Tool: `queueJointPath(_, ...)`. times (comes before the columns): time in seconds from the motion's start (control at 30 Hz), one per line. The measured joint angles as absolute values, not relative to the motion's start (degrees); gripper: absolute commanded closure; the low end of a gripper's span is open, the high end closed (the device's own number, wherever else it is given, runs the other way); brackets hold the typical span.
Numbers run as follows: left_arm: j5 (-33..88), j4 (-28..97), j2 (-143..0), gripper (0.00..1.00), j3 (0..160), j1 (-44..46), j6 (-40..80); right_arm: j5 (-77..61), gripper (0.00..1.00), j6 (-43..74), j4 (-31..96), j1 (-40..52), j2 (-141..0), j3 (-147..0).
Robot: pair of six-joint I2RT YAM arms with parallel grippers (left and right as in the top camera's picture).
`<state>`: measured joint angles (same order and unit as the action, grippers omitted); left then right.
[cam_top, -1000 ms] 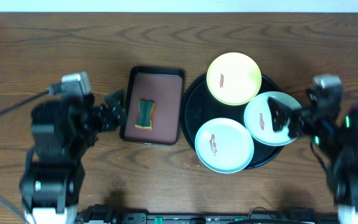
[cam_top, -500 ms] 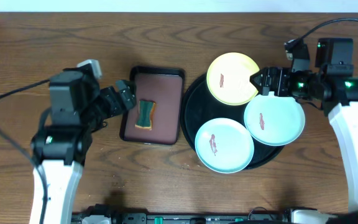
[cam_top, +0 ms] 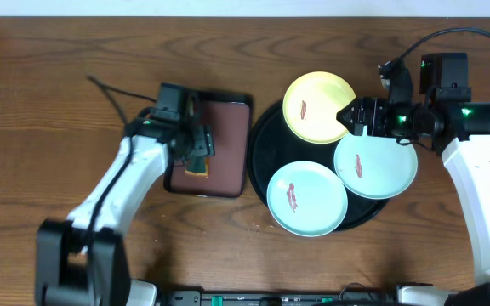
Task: Clean dirty plates on tray and stack at the side
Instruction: 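Reach the left gripper to the sponge on the small tray and grasp it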
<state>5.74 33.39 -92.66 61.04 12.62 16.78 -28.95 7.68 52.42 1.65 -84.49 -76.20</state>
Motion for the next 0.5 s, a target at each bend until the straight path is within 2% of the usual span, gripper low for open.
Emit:
queueJointPath(0.17, 4.71, 28.45, -101.34, 0.48, 61.04, 14.33, 12.19, -28.6, 0.12, 7.7, 51.57, 2.09, -84.49, -76.2)
queueJointPath(0.23, 4.23, 26.81, -104.01, 0.68, 61.04, 14.48, 11.22, -28.53, 0.12, 7.9, 51.57, 2.55, -84.49, -76.18)
queueJointPath(0.3, 3.38, 25.56, -105.82, 0.92, 61.08, 14.46, 10.44, -28.53, 0.12, 8.1, 51.57, 2.61, -84.49, -76.2)
queueJointPath(0.5, 3.07, 24.4, -106.5, 0.93, 61.71, 14.37, 10.02, -28.49, 0.11, 8.56, 51.55, 2.59, -84.49, -76.2)
